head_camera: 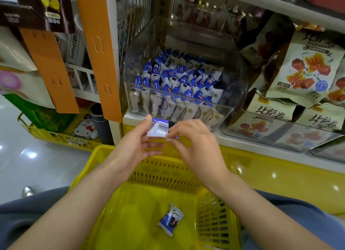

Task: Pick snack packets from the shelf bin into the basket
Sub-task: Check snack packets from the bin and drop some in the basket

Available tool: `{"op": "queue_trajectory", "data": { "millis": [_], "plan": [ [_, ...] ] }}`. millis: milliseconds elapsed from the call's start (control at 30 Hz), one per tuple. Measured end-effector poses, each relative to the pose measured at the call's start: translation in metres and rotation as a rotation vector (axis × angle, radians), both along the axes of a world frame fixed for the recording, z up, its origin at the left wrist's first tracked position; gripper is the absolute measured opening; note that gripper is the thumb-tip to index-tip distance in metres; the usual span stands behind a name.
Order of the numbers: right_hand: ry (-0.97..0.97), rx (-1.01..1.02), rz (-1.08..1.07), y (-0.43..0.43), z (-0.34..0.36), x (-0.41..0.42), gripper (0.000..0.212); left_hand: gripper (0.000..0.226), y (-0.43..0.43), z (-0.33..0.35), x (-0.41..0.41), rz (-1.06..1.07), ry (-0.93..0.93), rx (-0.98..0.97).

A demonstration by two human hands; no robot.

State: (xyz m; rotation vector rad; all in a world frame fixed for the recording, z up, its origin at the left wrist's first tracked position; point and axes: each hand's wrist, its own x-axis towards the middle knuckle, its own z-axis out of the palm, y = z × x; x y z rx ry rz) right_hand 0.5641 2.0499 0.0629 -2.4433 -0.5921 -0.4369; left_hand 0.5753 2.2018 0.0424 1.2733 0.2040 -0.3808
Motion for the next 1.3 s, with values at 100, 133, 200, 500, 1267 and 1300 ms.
{"op": "queue_trajectory", "data": {
  "millis": [100, 133, 200, 500, 1267, 1300],
  "plan": [
    [-0.042, -0.152, 0.041, 0.004, -0.005, -0.003, 0.011, 0.024, -0.001, 0.002, -0.001, 0.101, -0.062, 0.039],
    [0.016, -0.156, 0.031, 0.005, -0.007, -0.004, 0.016, 0.022, 0.000, 0.002, -0.001, 0.135, -0.055, 0.072],
    [0.216, -0.004, -0.048, 0.009, -0.009, -0.004, 0.031, 0.022, 0.001, -0.001, 0.000, 0.171, -0.024, 0.114],
    [0.956, 0.779, -0.124, 0.014, -0.007, 0.004, 0.026, 0.026, -0.005, -0.009, -0.003, 0.136, -0.363, 0.429],
    [0.824, 0.805, -0.127, 0.016, -0.015, 0.003, 0.031, 0.031, -0.010, -0.014, -0.012, 0.005, -0.654, 0.728],
    [0.808, 0.777, -0.132, 0.018, -0.017, 0.002, 0.030, 0.031, -0.010, -0.015, -0.013, -0.004, -0.666, 0.782]
  ]
}}
